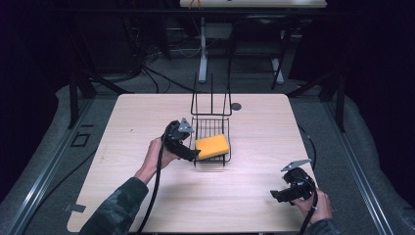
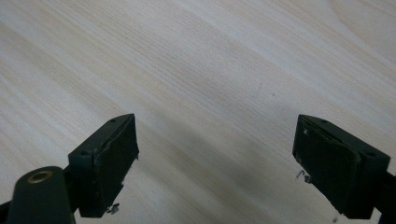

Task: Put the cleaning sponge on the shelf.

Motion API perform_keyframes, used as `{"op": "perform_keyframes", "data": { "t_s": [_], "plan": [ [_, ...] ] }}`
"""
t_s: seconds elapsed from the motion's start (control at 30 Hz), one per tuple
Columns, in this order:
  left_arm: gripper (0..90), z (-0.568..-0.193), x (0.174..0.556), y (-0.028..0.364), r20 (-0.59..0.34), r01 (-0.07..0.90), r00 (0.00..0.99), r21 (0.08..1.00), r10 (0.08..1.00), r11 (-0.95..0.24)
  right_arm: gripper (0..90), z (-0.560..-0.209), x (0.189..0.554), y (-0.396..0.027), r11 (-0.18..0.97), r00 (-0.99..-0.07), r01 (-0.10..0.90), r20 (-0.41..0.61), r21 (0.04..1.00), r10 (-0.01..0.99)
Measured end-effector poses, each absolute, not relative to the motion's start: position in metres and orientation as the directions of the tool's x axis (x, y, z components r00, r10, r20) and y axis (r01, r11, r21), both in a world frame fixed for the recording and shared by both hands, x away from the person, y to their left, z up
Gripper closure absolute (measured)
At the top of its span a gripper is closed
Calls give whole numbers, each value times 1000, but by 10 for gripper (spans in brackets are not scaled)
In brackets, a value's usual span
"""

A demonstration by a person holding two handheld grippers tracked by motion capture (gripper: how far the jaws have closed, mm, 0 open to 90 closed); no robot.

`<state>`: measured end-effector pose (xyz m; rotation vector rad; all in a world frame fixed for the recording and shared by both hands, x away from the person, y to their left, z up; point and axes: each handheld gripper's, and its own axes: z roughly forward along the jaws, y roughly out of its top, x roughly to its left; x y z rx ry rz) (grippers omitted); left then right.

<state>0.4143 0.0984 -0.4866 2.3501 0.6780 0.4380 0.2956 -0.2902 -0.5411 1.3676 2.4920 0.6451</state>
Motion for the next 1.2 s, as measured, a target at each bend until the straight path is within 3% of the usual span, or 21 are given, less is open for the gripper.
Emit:
{"op": "perform_keyframes", "data": {
  "t_s": [0.67,1.2],
  "plan": [
    [53,-470,371,162,203,378,737,667,645,-642,136,-541,295,-289,467,-537,748,15,472,844],
    [33,-499,331,207,131,489,696,635,706,-599,137,-542,295,-288,471,-539,742,5,477,842]
  ]
}}
